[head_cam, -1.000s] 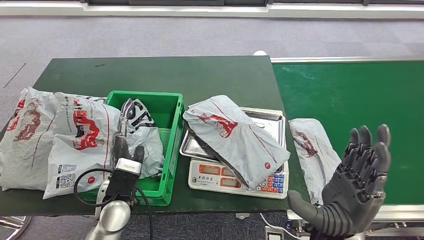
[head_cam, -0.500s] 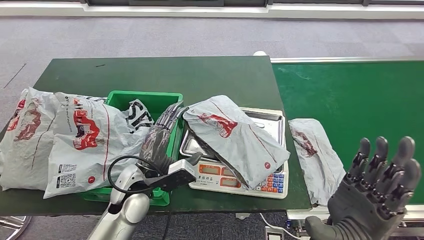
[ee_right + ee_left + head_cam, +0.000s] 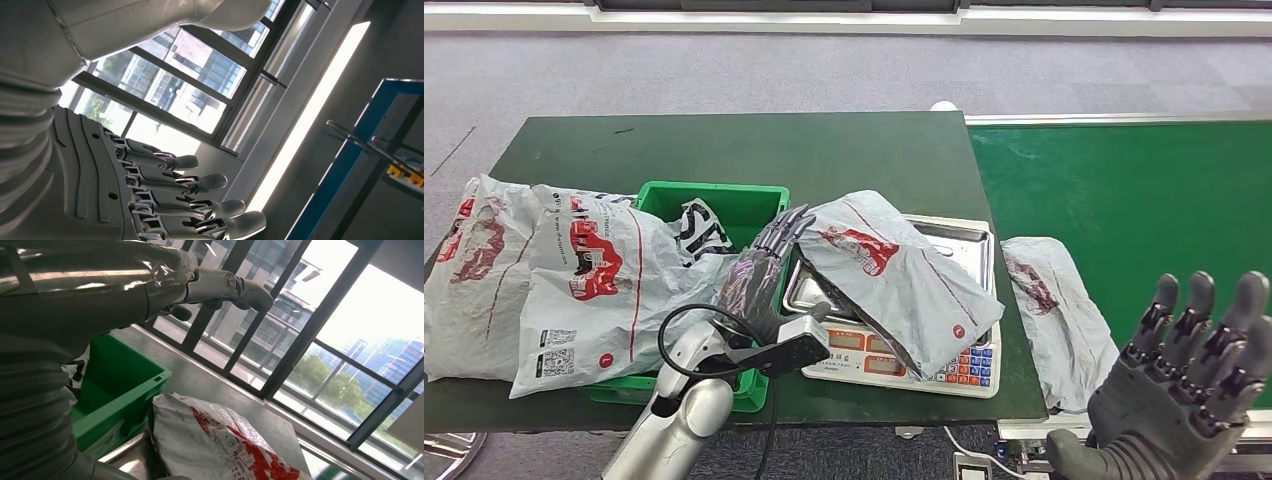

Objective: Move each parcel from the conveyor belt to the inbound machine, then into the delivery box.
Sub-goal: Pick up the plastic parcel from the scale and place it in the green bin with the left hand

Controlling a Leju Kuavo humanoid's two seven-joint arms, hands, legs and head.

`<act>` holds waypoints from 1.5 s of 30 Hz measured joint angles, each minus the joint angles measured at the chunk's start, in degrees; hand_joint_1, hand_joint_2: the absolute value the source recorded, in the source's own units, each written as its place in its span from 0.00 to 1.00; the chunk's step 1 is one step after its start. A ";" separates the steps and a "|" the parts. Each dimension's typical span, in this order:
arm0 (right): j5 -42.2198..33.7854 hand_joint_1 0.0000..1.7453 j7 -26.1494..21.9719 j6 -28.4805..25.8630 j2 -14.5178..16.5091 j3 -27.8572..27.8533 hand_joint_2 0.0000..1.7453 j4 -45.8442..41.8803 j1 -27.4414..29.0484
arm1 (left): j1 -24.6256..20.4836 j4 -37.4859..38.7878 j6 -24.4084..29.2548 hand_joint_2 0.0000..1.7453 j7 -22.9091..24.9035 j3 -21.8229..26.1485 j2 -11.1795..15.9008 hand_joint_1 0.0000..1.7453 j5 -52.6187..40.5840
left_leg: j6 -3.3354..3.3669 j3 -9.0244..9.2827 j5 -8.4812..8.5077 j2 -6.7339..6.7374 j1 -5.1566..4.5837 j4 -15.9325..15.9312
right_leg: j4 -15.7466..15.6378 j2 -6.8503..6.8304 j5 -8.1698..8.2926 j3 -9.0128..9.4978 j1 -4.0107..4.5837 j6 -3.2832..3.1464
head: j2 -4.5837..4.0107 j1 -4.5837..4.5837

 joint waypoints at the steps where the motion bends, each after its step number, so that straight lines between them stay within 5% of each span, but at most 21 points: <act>1: -0.37 0.00 0.00 0.45 0.00 -0.09 1.00 0.00 0.02 | -0.35 0.34 -0.43 1.00 0.22 -0.29 0.02 0.00 -0.77 | 0.00 0.00 0.00 0.00 0.00 0.00 | 0.00 -0.01 0.00 0.00 0.00 0.00 | 0.00 0.00; 14: -0.57 0.00 0.07 4.10 0.42 -2.38 1.00 -0.89 0.16 | -13.89 17.60 -4.73 1.00 1.51 -7.53 -4.25 0.00 -2.89 | 0.02 0.00 0.04 -0.02 -0.02 0.04 | 0.00 -0.02 0.06 0.03 -0.01 0.03 | 0.00 0.00; 23: 3.27 0.00 3.17 8.07 5.75 -3.78 1.00 -0.26 -6.03 | -29.33 38.68 -2.46 1.00 3.49 -7.61 -11.35 0.00 -3.54 | 0.05 -0.02 0.18 -0.04 -0.01 0.03 | 0.01 -0.04 0.15 0.06 0.00 0.01 | 0.00 0.01; 36: 4.73 0.00 3.65 7.86 8.11 -4.24 1.00 -0.15 -6.46 | -34.53 52.06 -4.92 1.00 3.98 -7.61 -13.38 0.00 -4.12 | 0.05 -0.05 0.17 -0.04 -0.01 0.01 | 0.01 -0.04 0.14 0.03 0.00 0.01 | 0.00 0.00; 45: 3.85 0.00 3.08 10.38 8.44 -4.24 1.00 0.90 -7.77 | -34.57 56.80 -14.47 1.00 3.70 -7.66 -13.16 0.00 -6.30 | 0.05 -0.05 0.18 -0.04 -0.01 0.01 | 0.02 -0.05 0.15 0.06 0.00 0.01 | 0.00 0.00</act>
